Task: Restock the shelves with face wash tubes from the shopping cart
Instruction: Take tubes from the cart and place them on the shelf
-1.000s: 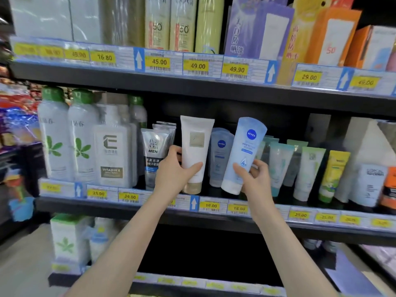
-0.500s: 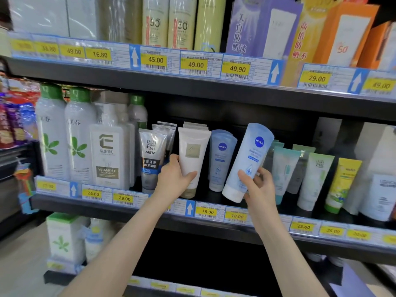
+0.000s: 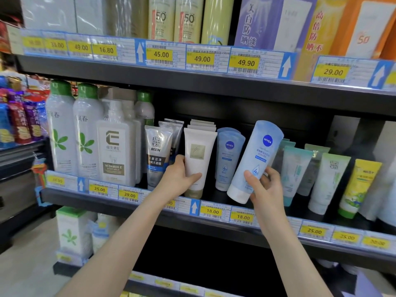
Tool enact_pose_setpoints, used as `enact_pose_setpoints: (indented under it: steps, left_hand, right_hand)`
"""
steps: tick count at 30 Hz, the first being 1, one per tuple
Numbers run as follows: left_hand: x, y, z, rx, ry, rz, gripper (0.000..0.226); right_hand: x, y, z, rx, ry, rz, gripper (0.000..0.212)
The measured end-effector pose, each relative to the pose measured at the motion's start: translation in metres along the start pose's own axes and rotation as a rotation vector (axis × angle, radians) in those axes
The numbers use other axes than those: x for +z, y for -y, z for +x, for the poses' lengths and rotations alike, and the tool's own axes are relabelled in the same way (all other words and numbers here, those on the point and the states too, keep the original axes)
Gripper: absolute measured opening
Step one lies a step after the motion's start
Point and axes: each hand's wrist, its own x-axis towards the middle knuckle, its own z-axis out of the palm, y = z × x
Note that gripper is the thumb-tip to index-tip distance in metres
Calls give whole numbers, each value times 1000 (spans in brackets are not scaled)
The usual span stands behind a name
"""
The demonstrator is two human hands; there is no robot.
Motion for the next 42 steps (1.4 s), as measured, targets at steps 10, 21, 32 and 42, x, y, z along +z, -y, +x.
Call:
enact_pose_setpoints:
  steps: [10,21,32,42]
  left_hand:
    - [1,2,-22,124,-107,149,71]
    - [20,39,-75,434,-237,681,45]
    - [32,50,-70,494,-364,573,52]
    - [35,53,-68,565,-444,560,41]
  right_hand:
    - [-2,-4,4,14,-12,-19,47]
    - [7,1,12,26,35,-269,42]
    - [23,-6,14,-28,56,-734,49]
    - [28,-9,14,10,15,-893,48]
